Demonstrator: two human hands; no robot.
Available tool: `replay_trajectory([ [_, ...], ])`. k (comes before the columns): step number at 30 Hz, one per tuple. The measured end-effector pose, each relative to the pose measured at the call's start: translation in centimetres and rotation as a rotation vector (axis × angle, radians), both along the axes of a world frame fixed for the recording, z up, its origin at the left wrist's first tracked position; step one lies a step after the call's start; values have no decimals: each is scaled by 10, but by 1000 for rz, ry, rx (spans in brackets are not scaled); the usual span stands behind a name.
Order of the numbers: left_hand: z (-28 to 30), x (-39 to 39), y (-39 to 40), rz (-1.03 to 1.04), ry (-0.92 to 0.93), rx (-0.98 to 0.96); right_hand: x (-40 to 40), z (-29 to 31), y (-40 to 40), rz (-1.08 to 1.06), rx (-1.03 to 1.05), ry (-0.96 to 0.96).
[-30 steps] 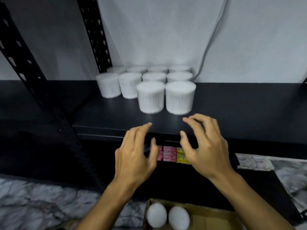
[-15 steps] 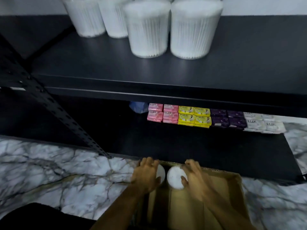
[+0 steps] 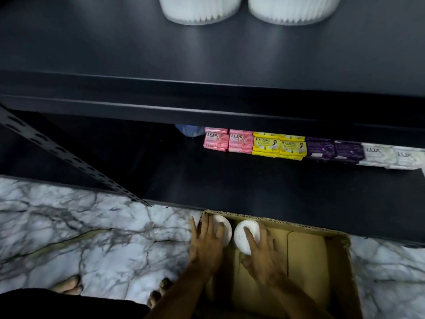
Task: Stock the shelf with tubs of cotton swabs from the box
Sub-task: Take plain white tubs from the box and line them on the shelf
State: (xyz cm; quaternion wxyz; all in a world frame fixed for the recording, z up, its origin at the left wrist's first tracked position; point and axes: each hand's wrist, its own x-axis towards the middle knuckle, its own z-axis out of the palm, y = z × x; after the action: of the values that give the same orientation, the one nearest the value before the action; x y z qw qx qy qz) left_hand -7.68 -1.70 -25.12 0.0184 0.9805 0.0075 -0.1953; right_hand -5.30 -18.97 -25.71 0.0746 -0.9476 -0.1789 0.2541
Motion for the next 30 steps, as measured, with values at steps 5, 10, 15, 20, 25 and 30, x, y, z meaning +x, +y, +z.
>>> replay_trajectory([
  [5,-1,3,-5,-25,24,52,-4,1,-8,18,-22,-37],
  [10,8,3,0,-96,114,146,-2,5,-14,-2,-38,-32],
  [15,21,2,0,-133,71,150,4,10,-12,-16,95,10],
  [20,24,1,2,-120,65,83,6,18,-16,4,117,24],
  [25,48,-6,10,73,51,-159,5,43,-30,71,153,0],
  [30,85,-9,20,158,-56,-294,11,87,-28,88,238,-111],
])
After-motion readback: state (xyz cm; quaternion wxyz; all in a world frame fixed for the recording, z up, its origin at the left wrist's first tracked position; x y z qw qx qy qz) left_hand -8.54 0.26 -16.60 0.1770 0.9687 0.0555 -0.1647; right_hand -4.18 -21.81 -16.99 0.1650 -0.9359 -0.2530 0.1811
